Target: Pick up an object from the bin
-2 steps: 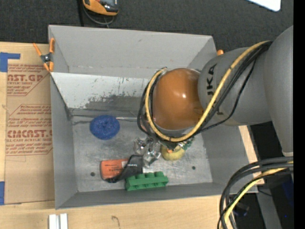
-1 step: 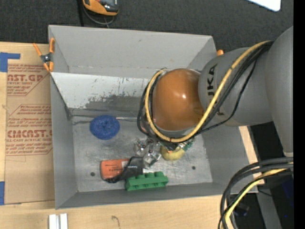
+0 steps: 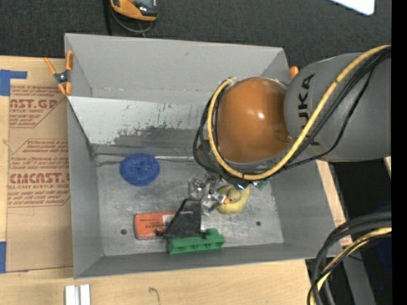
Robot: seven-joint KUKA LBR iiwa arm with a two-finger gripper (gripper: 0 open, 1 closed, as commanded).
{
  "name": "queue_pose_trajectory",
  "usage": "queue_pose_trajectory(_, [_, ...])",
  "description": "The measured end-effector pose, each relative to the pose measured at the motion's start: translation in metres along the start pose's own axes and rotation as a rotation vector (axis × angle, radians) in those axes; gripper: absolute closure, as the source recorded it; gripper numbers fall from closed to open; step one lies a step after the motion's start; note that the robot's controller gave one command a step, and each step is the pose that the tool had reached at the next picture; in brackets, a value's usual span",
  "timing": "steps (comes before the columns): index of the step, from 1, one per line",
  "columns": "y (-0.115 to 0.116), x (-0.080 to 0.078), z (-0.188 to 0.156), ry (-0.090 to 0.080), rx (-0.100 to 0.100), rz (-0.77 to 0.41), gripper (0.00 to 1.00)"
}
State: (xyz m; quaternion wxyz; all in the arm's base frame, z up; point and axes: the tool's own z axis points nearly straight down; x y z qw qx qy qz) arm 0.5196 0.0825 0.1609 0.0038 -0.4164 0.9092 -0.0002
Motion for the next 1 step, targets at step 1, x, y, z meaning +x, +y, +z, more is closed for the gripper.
queue_pose_trajectory(1, [0.0018,-0.0174,-0.1008,0.002,-0.005,-0.456,1.0])
